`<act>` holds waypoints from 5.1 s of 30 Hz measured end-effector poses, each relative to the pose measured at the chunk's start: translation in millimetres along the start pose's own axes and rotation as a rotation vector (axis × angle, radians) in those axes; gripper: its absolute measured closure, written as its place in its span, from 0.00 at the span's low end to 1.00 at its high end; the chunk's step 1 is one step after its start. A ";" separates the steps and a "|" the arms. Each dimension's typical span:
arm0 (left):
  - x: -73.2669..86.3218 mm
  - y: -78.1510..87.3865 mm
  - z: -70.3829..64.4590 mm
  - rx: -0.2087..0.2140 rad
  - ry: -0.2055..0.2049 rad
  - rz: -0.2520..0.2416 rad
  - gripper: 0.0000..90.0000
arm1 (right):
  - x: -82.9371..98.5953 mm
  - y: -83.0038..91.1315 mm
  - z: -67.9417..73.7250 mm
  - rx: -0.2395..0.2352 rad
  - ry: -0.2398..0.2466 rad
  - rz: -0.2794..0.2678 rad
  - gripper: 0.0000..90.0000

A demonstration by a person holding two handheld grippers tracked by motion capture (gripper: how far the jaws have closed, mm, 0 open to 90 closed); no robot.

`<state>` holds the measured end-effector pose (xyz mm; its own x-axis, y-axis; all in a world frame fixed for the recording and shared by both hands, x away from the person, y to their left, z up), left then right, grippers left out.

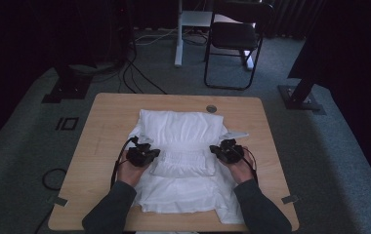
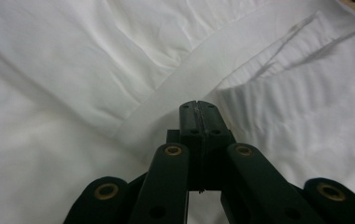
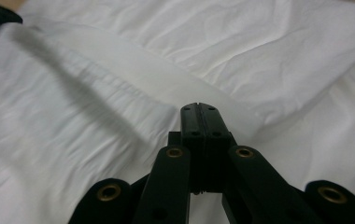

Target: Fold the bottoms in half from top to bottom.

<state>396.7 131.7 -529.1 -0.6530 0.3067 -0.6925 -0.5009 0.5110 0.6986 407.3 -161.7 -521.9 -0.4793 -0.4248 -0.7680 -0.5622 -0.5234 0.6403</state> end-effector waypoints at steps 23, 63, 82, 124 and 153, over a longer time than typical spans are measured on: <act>58.2 -3.6 -56.4 0.193 -0.185 0.045 0.93 | 0.6 11.6 12.3 -0.075 0.064 -0.016 0.91; -10.5 -37.7 21.6 -0.041 -0.051 -0.029 0.57 | -10.6 -41.2 -10.7 0.035 0.032 -0.007 0.60; 47.4 -18.5 -3.5 0.051 -0.033 -0.050 0.60 | 51.2 -23.8 1.7 0.051 -0.023 0.052 0.64; -12.2 -40.4 98.8 -0.205 0.187 -0.015 0.34 | 17.0 13.4 -49.2 0.111 -0.107 -0.042 0.30; -12.7 -41.6 92.4 -0.111 0.206 -0.006 0.83 | 5.6 -58.2 -76.9 0.056 -0.146 0.191 0.75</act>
<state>478.3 180.7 -565.9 -0.7459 0.1278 -0.6537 -0.5573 0.4178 0.7175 489.2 -190.5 -564.3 -0.6708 -0.3986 -0.6254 -0.4863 -0.4002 0.7767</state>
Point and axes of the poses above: each handheld gripper's, and its own axes: y roughly backward along the jaws, x roughly out of its underside, z roughly to its left, the point moved 3 cm from there along -y, roughly forward along the jaws, and after that the axes turned 6 degrees about y, right-handed, at the moved point
